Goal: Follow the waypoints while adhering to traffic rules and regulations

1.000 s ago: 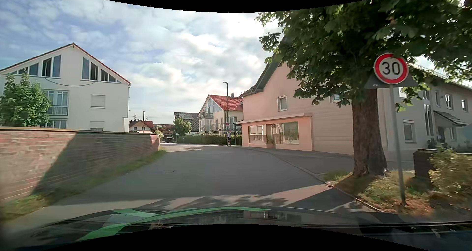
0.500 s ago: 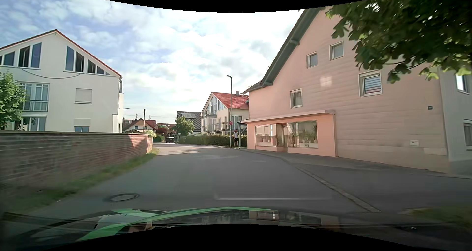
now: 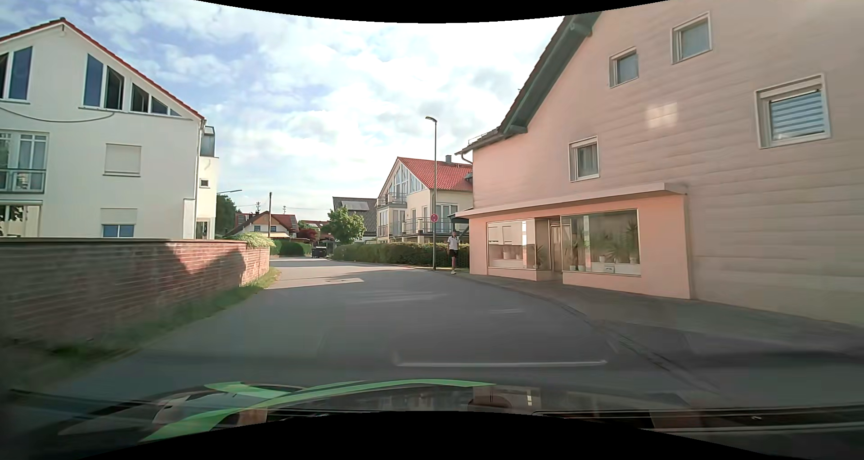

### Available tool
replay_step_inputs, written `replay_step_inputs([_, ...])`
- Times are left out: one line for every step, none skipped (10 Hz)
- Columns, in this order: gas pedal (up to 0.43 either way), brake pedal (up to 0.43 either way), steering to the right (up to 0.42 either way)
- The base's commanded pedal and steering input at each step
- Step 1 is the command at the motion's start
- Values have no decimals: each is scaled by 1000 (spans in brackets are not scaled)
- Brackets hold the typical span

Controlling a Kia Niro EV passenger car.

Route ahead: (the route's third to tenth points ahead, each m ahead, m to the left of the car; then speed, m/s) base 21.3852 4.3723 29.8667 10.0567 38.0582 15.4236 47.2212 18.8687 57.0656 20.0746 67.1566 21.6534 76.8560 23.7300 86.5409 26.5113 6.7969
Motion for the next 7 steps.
replay_step_inputs([189,0,-69])
replay_step_inputs([189,0,-75])
replay_step_inputs([189,0,-81])
replay_step_inputs([189,0,-82])
replay_step_inputs([189,0,-83])
replay_step_inputs([189,0,-84])
replay_step_inputs([169,0,-89])
